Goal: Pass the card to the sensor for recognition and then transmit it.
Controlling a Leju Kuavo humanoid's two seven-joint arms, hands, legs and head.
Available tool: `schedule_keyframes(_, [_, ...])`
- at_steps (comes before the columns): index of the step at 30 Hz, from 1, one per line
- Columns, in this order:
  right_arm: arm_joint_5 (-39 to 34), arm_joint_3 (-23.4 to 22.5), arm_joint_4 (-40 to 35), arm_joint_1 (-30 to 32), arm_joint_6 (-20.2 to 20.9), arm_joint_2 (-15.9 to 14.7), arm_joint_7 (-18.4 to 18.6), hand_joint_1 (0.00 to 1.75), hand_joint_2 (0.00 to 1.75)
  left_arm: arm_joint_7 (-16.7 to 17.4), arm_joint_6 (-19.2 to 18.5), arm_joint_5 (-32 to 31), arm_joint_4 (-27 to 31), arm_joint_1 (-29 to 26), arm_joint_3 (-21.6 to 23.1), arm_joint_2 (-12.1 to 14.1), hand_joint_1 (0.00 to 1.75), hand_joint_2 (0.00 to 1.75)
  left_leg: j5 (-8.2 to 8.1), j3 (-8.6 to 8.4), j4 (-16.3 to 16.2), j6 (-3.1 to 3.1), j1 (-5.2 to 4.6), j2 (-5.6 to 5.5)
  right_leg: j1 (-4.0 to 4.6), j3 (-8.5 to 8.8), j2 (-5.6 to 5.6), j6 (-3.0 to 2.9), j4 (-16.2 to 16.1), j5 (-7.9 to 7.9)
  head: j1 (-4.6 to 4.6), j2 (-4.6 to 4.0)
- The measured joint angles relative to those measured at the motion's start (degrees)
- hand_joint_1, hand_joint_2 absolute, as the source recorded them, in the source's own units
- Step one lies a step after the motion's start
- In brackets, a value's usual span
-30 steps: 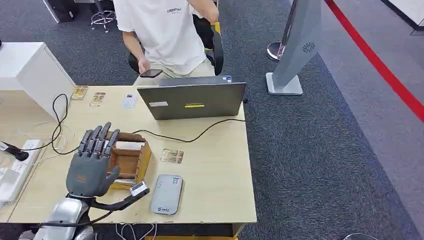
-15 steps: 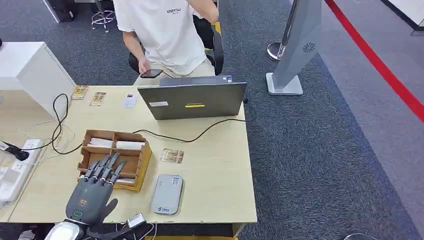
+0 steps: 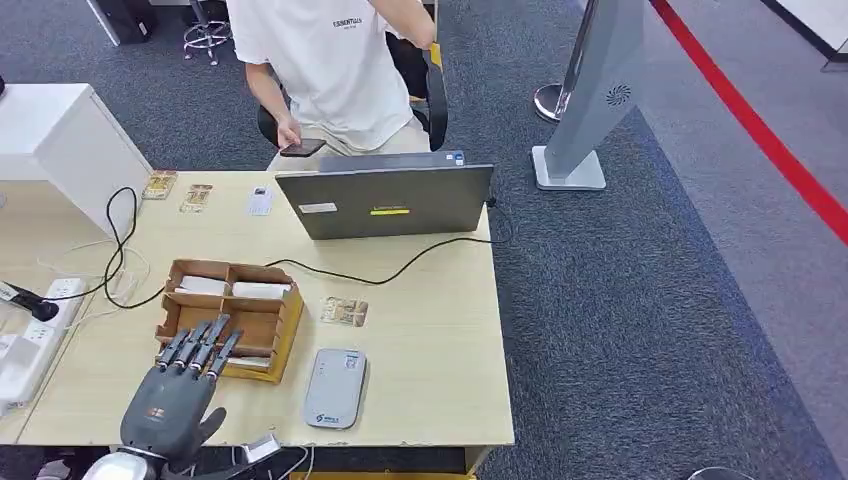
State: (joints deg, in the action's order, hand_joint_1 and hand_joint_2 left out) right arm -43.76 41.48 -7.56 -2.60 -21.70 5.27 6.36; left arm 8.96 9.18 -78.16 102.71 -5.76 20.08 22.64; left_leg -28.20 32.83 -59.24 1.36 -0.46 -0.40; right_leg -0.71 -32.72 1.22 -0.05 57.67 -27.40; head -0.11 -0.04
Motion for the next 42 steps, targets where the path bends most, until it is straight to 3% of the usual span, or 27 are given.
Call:
schedule_keyframes(3, [0.0,0.0,0.0,0.0,0.0,0.0,0.02,0.0,1.75,0.07,-0.02,-0.04,0.0,0.0,-0.07,0.0,0.0,1.75,0.0,0.0,0.0,0.0,0.0,0.0,0.0,0.0,0.0,0.0,0.0,0.0,0.0,0.0])
schedule_keyframes(6, [0.11,0.09,0.02,-0.01,0.0,0.0,0.63,0.0,1.75,3.1,0.09,-3.3,-0.37,-0.11,-2.16,-0.46,0.0,1.75,0.0,0.0,0.0,0.0,0.0,0.0,0.0,0.0,0.0,0.0,0.0,0.0,0.0,0.0])
schedule_keyframes(11, [1.6,1.47,0.15,-0.05,-0.2,0.0,1.18,0.0,1.75,4.68,0.48,-5.27,-2.14,-0.16,-6.62,-3.28,0.0,1.75,0.0,0.0,0.0,0.0,0.0,-0.01,0.0,0.0,0.0,0.0,0.0,0.0,0.0,0.0])
schedule_keyframes(18, [2.75,3.04,0.26,-0.31,-0.09,0.0,2.03,0.0,1.75,4.76,0.37,-5.59,-5.48,2.49,-7.5,-5.9,0.0,1.75,0.0,-0.02,-0.01,0.0,0.0,-0.03,0.0,0.0,-0.02,0.0,-0.01,0.01,0.0,0.0])
schedule_keyframes(26, [3.65,4.94,0.46,-0.47,0.0,-0.02,2.23,0.0,1.75,5.37,-0.15,-6.25,-14.28,8.58,-7.5,-9.6,0.0,1.75,0.03,-0.02,-0.01,0.0,0.0,-0.09,0.0,0.02,-0.04,0.0,-0.01,0.02,0.0,0.0])
schedule_keyframes(42, [3.91,6.34,0.83,-0.66,-0.09,0.0,2.82,0.0,1.75,5.37,-0.26,-6.42,-20.87,11.62,-7.43,-13.18,0.0,1.75,0.03,-0.02,-0.01,0.0,0.0,-0.09,0.0,0.0,-0.02,0.0,-0.01,0.01,0.0,0.0])
